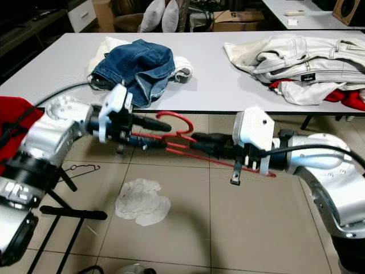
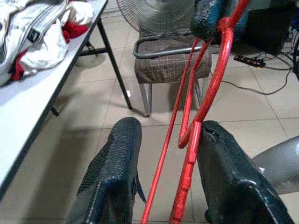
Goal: Hang hanger
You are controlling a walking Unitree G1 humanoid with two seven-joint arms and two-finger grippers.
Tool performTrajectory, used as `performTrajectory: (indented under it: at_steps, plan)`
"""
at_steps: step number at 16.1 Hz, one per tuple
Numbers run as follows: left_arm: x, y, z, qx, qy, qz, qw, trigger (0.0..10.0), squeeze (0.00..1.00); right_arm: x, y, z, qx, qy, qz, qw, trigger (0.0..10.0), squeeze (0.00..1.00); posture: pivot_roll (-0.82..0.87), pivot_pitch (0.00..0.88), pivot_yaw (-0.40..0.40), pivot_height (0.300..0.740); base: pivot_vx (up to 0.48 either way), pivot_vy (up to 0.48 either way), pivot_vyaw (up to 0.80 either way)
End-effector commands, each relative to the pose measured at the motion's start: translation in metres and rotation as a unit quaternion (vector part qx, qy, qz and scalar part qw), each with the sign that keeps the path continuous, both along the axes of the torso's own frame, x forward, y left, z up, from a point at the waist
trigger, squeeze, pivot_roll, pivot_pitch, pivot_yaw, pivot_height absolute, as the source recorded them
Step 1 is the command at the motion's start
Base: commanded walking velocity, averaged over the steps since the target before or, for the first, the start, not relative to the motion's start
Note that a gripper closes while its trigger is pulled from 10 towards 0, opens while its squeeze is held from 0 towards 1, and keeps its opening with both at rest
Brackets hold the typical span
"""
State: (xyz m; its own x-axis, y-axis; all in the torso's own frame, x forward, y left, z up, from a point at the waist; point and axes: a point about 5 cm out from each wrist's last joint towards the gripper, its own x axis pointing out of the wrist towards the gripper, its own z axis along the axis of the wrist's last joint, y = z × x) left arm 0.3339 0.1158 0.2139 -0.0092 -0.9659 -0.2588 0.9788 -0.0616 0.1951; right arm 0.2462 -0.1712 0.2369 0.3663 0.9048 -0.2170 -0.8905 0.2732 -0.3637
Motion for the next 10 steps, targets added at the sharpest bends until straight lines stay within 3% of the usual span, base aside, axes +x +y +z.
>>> performTrajectory:
  at_steps: [1,10]
  plan:
    - [0.001,0.004,0.007,-0.003,-0.011,-0.003,1.0,0.0,0.0,-0.002,0.001,0.008,-0.001,-0.018,0.01,1.0,10.0,0.0,-0.12,0.0,0.13,0.74,0.0,0.0,0.0]
    - [0.0,0.01,0.008,0.002,-0.014,0.0,1.0,0.0,0.0,0.007,0.002,0.018,-0.001,-0.033,0.032,0.999,10.0,0.0,-0.1,0.0,0.104,0.74,0.0,0.0,0.0]
